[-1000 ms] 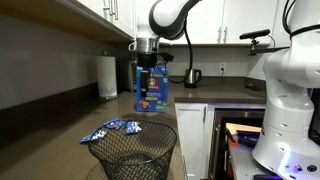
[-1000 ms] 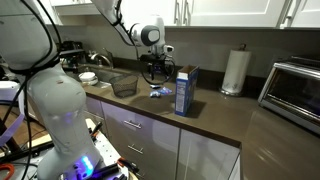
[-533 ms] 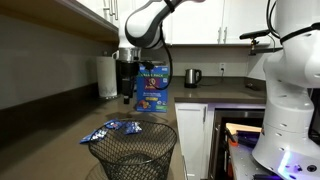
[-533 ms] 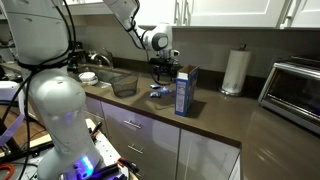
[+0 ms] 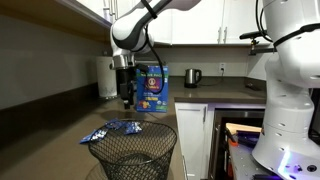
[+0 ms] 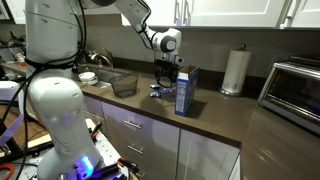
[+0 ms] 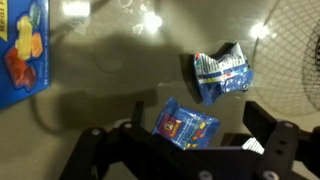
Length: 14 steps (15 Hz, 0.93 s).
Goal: Put a blue packet in the box
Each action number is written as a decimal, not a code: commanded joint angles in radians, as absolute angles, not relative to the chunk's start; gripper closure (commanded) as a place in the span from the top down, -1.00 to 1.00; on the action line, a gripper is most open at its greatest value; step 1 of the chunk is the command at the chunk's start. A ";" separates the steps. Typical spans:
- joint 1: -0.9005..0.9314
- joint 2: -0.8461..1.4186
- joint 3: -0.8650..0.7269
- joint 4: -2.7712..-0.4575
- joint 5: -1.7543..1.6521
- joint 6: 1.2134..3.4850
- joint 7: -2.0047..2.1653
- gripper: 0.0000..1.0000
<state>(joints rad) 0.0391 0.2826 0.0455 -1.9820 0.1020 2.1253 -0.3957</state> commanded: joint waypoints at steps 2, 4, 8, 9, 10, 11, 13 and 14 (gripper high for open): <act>0.013 0.316 0.080 -1.978 0.138 2.116 -0.428 1.00; 0.019 0.325 0.087 -1.995 0.131 2.138 -0.411 1.00; 0.027 0.332 0.101 -2.038 0.121 2.185 -0.393 1.00; 0.028 0.336 0.105 -2.050 0.122 2.198 -0.393 1.00; 0.026 0.336 0.110 -2.059 0.125 2.205 -0.397 1.00; 0.026 0.337 0.114 -2.071 0.128 2.217 -0.399 0.50; 0.025 0.335 0.122 -2.088 0.131 2.229 -0.403 0.33; 0.026 0.333 0.125 -2.097 0.130 2.236 -0.402 0.20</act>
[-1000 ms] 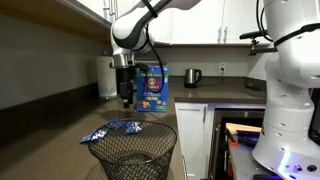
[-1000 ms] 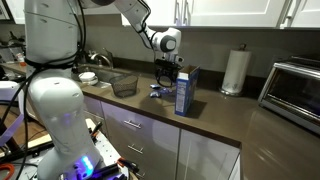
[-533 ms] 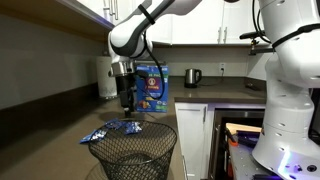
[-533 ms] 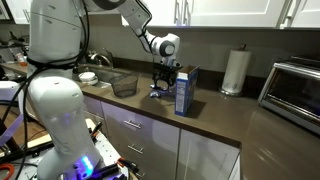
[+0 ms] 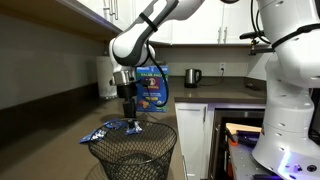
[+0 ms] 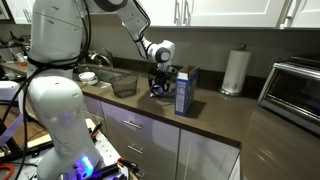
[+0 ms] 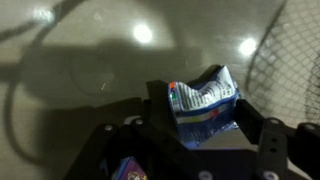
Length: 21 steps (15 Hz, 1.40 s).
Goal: Put a blue packet in the box
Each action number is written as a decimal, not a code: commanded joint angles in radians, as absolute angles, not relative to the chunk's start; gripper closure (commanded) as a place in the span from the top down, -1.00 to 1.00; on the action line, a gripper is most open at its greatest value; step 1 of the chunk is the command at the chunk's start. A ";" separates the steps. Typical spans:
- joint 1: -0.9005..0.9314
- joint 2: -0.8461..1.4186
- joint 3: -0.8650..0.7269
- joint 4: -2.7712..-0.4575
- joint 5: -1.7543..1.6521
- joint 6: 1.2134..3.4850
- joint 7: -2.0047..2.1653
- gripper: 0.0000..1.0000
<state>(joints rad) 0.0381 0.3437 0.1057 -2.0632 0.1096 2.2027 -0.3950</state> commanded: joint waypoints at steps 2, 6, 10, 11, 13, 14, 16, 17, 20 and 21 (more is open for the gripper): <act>0.027 0.323 0.133 -2.116 0.130 2.246 -0.403 -0.07; 0.028 0.275 0.139 -2.159 0.127 2.240 -0.404 -0.59; 0.026 0.179 0.135 -2.248 0.129 2.223 -0.400 -0.92; 0.028 0.153 0.132 -2.272 0.127 2.225 -0.396 -0.92; 0.033 0.089 0.118 -2.322 0.111 2.238 -0.375 -0.86; 0.033 0.054 0.112 -2.344 0.112 2.239 -0.371 -0.87; 0.035 -0.026 0.094 -2.386 0.096 2.244 -0.358 -0.87; 0.035 -0.078 0.084 -2.412 0.090 2.249 -0.351 -0.87; 0.036 -0.208 0.055 -2.462 0.057 2.265 -0.319 -0.87; 0.035 -0.252 0.047 -2.470 0.043 2.259 -0.302 -0.87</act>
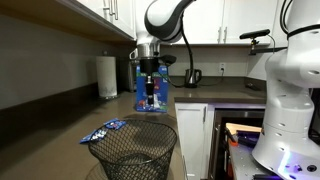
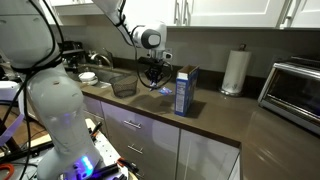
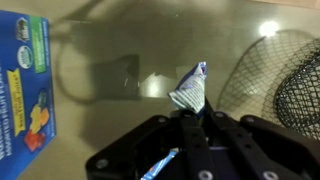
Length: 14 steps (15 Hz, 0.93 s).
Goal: Put a blue packet in the box
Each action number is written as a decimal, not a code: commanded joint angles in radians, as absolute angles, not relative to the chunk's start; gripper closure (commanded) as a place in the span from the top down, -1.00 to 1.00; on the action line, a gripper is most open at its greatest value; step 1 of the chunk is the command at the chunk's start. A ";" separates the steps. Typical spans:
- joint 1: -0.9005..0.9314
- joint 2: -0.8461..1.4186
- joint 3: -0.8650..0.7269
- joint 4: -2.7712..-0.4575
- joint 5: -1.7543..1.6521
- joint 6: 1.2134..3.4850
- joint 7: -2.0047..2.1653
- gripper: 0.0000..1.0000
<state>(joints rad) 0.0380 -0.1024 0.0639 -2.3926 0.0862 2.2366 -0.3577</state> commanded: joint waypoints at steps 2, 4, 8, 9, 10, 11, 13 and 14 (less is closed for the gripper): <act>0.027 -0.333 0.025 -2.478 0.018 2.245 -0.279 -0.85; 0.020 -0.388 0.010 -2.471 -0.011 2.233 -0.247 -0.83; -0.010 -0.457 -0.005 -2.433 -0.088 2.208 -0.186 -0.81; -0.017 -0.470 -0.008 -2.420 -0.103 2.199 -0.175 -0.82; -0.023 -0.478 -0.009 -2.413 -0.115 2.196 -0.167 -0.82; -0.027 -0.485 -0.010 -2.401 -0.125 2.188 -0.161 -0.81; -0.036 -0.493 -0.011 -2.375 -0.145 2.178 -0.144 -0.78; -0.042 -0.494 -0.010 -2.362 -0.155 2.176 -0.133 -0.77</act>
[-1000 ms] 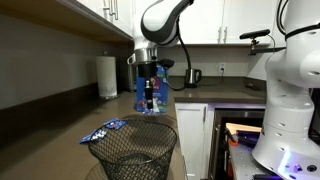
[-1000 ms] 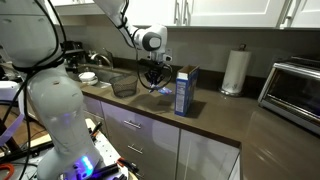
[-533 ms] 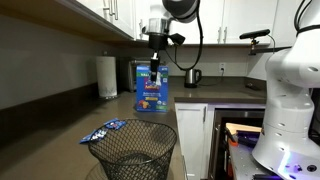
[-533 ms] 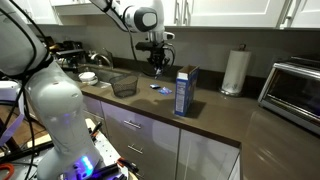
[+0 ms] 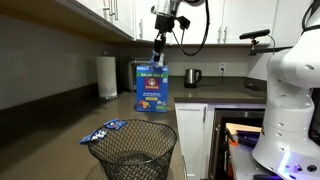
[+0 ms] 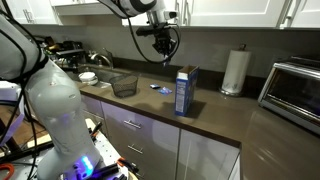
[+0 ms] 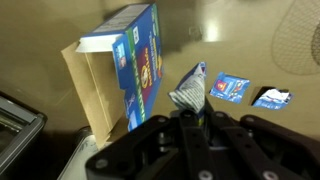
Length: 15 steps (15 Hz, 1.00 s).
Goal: Put a blue packet in the box
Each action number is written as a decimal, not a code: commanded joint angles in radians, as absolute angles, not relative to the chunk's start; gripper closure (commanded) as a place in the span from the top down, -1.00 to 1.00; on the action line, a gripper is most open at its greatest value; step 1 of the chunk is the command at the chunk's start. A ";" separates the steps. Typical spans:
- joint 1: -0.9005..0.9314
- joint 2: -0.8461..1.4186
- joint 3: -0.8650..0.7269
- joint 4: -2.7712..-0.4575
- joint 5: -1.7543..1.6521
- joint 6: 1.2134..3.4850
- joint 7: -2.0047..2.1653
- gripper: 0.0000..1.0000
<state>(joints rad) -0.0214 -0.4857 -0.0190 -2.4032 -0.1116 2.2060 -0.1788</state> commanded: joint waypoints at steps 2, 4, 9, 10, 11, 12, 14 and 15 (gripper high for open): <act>-0.054 -0.484 -0.009 -2.331 -0.177 2.177 -0.109 -0.75; -0.068 -0.469 -0.009 -2.300 -0.198 2.181 -0.082 -0.79; -0.110 -0.398 -0.017 -2.236 -0.248 2.194 -0.013 -0.76; -0.114 -0.376 -0.022 -2.226 -0.249 2.196 -0.010 -0.74; -0.116 -0.351 -0.027 -2.215 -0.247 2.196 -0.010 -0.77; -0.118 -0.329 -0.032 -2.206 -0.246 2.197 -0.009 -0.76; -0.118 -0.283 -0.043 -2.188 -0.243 2.198 -0.005 -0.77; -0.119 -0.260 -0.045 -2.178 -0.248 2.197 0.002 -0.70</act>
